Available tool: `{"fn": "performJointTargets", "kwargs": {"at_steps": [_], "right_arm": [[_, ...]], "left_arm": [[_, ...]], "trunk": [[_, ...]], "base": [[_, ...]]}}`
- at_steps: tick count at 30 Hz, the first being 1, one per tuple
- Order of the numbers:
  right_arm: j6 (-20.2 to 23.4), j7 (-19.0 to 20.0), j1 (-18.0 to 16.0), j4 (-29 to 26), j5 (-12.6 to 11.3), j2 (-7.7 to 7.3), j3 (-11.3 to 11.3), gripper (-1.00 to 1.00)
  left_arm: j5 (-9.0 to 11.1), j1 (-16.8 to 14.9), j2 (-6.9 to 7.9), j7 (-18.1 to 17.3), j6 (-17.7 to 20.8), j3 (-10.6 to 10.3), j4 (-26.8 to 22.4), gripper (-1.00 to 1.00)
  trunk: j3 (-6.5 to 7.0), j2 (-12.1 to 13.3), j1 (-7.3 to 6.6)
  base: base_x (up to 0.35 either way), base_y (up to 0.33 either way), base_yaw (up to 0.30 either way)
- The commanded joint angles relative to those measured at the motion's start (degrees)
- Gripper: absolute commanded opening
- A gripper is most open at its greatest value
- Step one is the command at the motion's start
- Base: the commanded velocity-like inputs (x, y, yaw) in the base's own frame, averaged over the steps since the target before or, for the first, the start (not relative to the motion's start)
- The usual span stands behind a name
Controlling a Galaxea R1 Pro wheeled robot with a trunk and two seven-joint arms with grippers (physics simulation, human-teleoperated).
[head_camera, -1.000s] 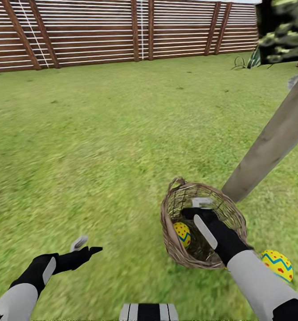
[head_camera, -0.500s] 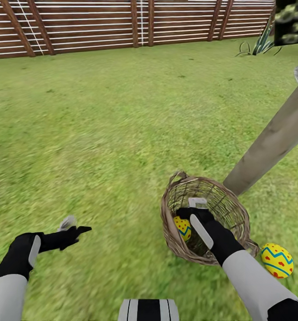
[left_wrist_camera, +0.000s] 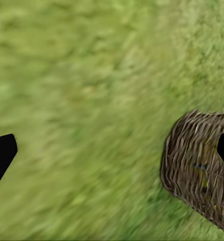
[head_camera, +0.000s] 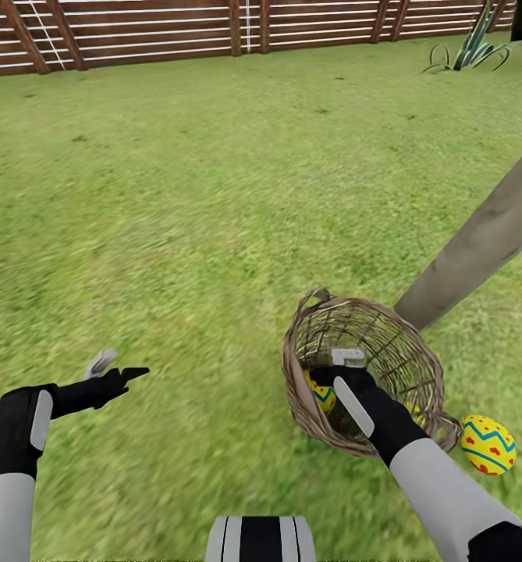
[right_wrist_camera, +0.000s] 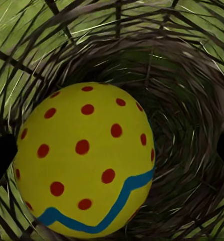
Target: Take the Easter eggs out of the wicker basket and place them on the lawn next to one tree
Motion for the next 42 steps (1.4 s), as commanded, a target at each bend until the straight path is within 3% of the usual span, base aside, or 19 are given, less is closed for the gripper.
{"fn": "performJointTargets", "kwargs": {"at_steps": [1,7,18,25,32,42], "right_arm": [[0.1,-0.6,0.0,0.1,-0.6,-0.08,0.3,1.00],[0.1,-0.5,0.0,0.3,-0.7,-0.03,0.4,1.00],[0.1,0.6,0.0,0.3,-0.8,0.81,0.5,1.00],[0.1,5.1,0.0,0.4,-0.8,0.86,0.4,1.00],[0.1,6.4,0.0,0.5,-0.7,0.71,0.3,1.00],[0.0,6.5,0.0,1.5,-0.6,0.65,0.3,1.00]], "left_arm": [[0.5,0.0,0.00,0.2,0.5,0.1,0.0,1.00],[0.5,-0.1,-0.06,0.3,0.3,0.0,0.8,1.00],[0.4,0.0,0.76,0.2,-0.1,0.2,7.2,1.00],[0.4,-0.1,0.81,0.1,-0.5,0.3,10.4,1.00],[0.3,0.0,1.04,0.1,-1.5,0.3,11.7,1.00],[-1.0,0.0,1.16,0.2,-1.6,0.3,12.2,1.00]], "trunk": [[-0.27,0.0,0.01],[-1.60,-0.1,0.17],[-1.60,-0.1,0.17],[-1.60,-0.1,0.17],[-1.60,-0.1,0.17],[-3.81,-0.2,0.43]], "base": [[0.000,0.000,0.000],[0.000,0.000,0.000],[0.000,0.000,0.000],[0.000,0.000,0.000],[0.000,0.000,0.000],[0.000,0.000,0.000]]}}
